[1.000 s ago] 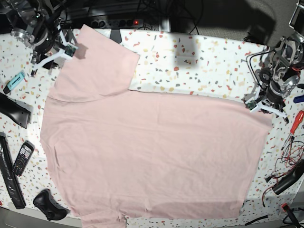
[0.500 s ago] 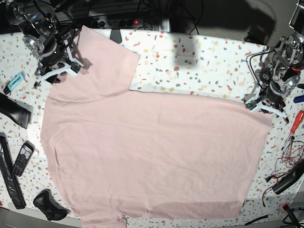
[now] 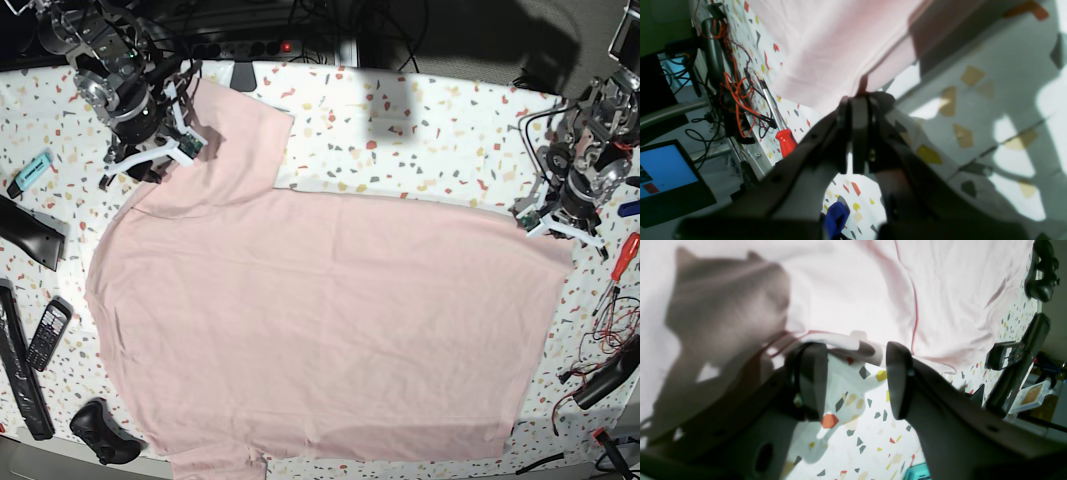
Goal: Fold the T-shirt properly
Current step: 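Grasp the shirt edge with the right gripper near the sleeve, left at the hem corner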
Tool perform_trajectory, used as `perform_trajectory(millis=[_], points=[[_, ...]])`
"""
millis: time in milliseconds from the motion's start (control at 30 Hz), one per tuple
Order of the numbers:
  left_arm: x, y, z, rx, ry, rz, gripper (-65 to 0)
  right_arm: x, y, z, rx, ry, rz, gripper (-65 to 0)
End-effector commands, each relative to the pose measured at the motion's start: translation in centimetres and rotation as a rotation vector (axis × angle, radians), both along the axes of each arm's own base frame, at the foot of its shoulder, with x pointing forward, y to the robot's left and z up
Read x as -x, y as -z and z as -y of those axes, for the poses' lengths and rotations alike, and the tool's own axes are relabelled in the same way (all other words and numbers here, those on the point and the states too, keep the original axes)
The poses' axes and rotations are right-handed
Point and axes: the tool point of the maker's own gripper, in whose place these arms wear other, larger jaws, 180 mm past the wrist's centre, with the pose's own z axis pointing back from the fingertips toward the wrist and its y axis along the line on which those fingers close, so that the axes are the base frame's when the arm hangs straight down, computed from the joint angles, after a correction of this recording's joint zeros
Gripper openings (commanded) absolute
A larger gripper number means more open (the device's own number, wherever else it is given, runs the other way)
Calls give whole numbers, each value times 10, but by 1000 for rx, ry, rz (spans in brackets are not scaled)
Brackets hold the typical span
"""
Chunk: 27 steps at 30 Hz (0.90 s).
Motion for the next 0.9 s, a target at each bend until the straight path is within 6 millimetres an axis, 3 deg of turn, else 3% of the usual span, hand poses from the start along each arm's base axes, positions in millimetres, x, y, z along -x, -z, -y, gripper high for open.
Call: perform_trajectory(millis=[0,200,400,667,867], points=[[7,5,-2,2,-1,-46,-650,-1,-2,3,8,-4,-5,-424],[7,5,-2,3,-1,-47,-650,0,-2,6,24,8,-10,-650],[12,8,-2,36,-54,-70,-650,-7,-9,20,88,27,39,-650],[20,11,-7,54,-95,-98,-650,-20,-41,51,194,62,106,-650],[20,11,-7,52,-96,-99,-650,-25,-56,57,229,63,137,-650]])
